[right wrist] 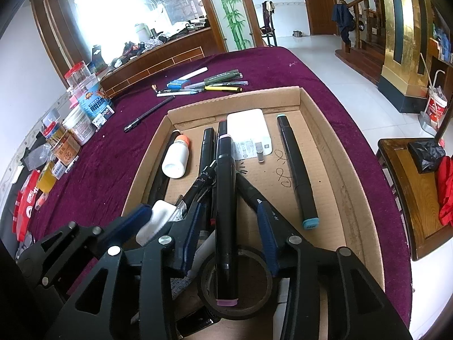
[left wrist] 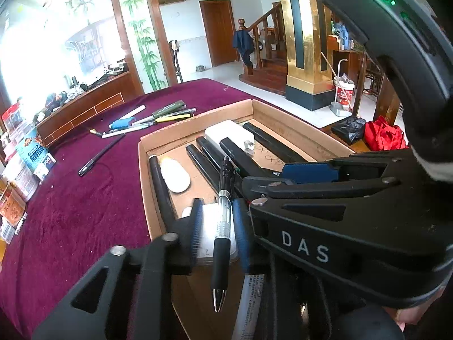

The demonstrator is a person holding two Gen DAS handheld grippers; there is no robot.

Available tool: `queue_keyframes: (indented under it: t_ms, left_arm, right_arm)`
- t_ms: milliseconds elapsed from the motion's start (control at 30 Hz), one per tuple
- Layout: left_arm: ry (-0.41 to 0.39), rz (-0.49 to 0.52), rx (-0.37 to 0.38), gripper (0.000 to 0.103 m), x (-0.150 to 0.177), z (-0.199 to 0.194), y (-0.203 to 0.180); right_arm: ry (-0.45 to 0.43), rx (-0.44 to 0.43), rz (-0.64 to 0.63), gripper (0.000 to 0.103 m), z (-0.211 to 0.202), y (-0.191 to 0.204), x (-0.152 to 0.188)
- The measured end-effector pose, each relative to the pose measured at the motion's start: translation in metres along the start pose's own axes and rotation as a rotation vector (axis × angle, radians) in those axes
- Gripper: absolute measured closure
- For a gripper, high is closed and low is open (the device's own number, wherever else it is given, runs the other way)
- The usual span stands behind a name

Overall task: Organize rigid objects
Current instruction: 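Lower the marker into the tray and open the right gripper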

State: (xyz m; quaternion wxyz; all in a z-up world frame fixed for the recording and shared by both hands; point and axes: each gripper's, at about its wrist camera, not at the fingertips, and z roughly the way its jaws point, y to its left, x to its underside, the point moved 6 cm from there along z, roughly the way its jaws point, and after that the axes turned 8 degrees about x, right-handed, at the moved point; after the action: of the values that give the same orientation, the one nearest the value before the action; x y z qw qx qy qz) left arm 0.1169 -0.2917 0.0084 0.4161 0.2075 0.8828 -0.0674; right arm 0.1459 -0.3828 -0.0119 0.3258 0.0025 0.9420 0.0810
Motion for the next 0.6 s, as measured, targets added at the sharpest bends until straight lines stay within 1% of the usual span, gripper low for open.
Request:
queue_keyframes:
  t_ms: [33, 100, 200, 367, 467, 600]
  left_arm:
    - [-0.005, 0.0, -0.007, 0.072, -0.0003, -0.001, 0.0003]
    - [-0.01, 0.0, -0.01, 0.072, -0.0002, -0.0014, 0.001]
    - [-0.011, 0.0, -0.009, 0.072, 0.0002, -0.0015, 0.0012]
    - [-0.02, -0.002, -0.014, 0.065, 0.0006, -0.0031, 0.0016]
    - [-0.024, -0.005, -0.017, 0.063, 0.0006, -0.0035, 0.0019]
    - [-0.024, -0.012, -0.02, 0.059, 0.0003, -0.0038, 0.0038]
  right_arm:
    - [-0.002, 0.001, 0.001, 0.066, -0.0007, -0.0008, -0.0002]
    - [-0.005, -0.003, 0.006, 0.065, -0.0018, -0.0015, -0.001]
    - [-0.01, -0.007, 0.005, 0.06, -0.0038, -0.0016, -0.0018]
    - [-0.016, -0.005, 0.012, 0.057, -0.0055, -0.0027, -0.0031]
    - [-0.017, -0.002, 0.02, 0.053, -0.006, -0.0038, -0.0043]
    - [-0.021, -0.006, 0.028, 0.051, -0.0061, -0.0036, -0.0057]
